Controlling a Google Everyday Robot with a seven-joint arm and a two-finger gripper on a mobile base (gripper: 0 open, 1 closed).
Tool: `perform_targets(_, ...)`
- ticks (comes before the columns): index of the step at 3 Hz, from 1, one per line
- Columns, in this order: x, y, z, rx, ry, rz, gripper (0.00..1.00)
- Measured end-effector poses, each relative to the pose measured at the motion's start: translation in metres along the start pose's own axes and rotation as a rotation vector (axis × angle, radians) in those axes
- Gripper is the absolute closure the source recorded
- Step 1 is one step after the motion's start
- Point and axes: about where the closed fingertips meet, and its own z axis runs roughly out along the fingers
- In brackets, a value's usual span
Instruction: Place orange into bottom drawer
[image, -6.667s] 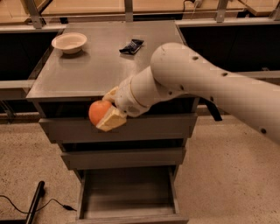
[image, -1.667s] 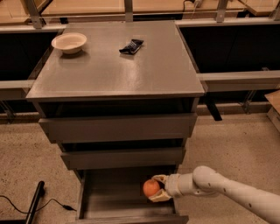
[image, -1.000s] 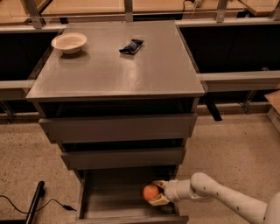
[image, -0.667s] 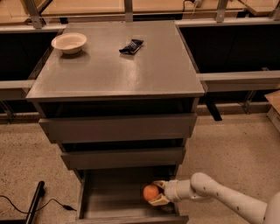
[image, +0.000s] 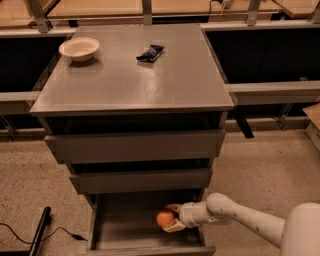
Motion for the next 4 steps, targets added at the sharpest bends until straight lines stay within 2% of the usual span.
perform_targets(1, 0.009, -0.002, 0.026, -0.010, 0.035, -0.027, 1.00)
perform_targets(2, 0.028, -0.002, 0.052, -0.006, 0.009, -0.040, 1.00)
perform_targets(4, 0.037, -0.007, 0.066, -0.004, -0.011, -0.031, 1.00)
